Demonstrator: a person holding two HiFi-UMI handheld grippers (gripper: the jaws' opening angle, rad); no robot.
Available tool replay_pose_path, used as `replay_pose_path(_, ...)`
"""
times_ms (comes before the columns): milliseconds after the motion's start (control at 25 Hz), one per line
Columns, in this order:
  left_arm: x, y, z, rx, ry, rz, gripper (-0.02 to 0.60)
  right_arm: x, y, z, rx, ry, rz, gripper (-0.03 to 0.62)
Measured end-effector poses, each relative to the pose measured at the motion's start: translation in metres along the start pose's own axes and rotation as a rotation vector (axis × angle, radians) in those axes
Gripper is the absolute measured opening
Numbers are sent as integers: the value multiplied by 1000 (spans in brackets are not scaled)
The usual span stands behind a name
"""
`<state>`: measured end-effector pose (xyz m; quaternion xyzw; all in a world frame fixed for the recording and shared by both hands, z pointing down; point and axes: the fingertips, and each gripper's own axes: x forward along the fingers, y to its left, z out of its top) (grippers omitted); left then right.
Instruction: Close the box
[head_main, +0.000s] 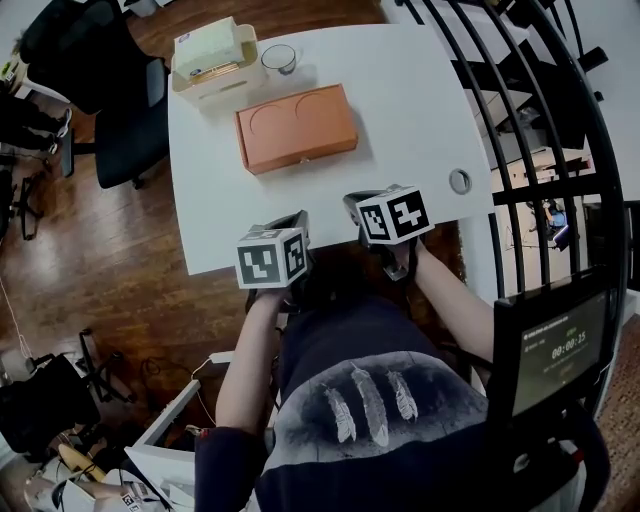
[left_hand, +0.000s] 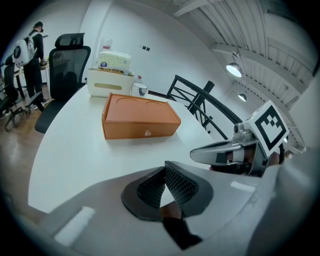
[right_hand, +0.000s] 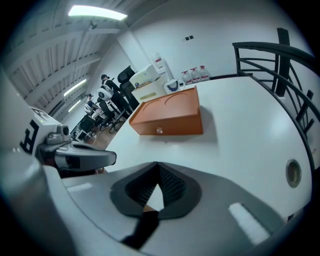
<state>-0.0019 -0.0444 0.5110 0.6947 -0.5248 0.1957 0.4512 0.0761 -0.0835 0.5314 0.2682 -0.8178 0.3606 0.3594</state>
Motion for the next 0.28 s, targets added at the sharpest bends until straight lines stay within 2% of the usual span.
replay_pose_path(280, 2, 15, 7, -29, -12, 28, 15, 9, 3, 9, -11, 2, 17, 5)
